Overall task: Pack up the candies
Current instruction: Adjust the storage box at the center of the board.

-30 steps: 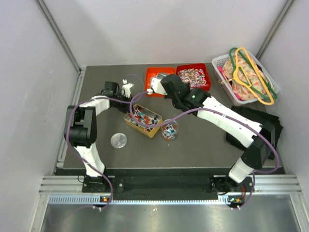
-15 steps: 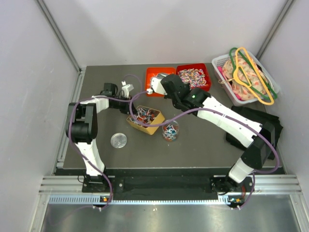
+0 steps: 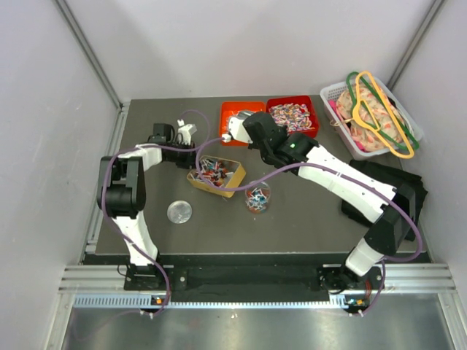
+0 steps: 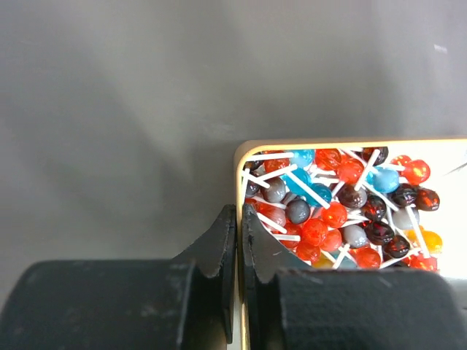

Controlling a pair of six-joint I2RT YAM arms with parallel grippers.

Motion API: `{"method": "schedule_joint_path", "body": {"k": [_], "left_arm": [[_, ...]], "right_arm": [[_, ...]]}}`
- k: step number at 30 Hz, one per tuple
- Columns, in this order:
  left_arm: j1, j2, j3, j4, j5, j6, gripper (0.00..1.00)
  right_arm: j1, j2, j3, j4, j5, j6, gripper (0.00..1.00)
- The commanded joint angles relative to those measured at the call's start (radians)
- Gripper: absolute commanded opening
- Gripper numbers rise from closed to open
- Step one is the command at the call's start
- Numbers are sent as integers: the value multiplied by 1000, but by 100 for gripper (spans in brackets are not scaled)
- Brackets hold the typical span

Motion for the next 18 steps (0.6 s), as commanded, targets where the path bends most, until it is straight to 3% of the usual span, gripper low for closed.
{"method": "schedule_joint_path", "body": {"k": [1, 8, 9, 14, 15, 16, 18], "left_arm": [[4, -77, 4, 65, -162, -16, 0], [-2, -109, 7, 74, -320, -16, 1], [-3, -112, 4, 74, -334, -16, 8], [-8, -111, 7, 63, -371, -13, 18], [-8, -111, 7, 62, -368, -13, 23], [-8, -106, 7, 62, -371, -16, 35], [-10, -105, 4, 63, -365, -17, 38]], "right_arm": [[-3, -2, 48, 31, 3, -5, 0], [17, 1, 36, 52, 0, -48, 0], [19, 4, 29, 55, 0, -57, 0], [50, 24, -20, 75, 19, -135, 0], [54, 29, -21, 77, 20, -152, 0], [57, 33, -24, 74, 20, -161, 0], [68, 49, -32, 75, 29, -195, 0]]}}
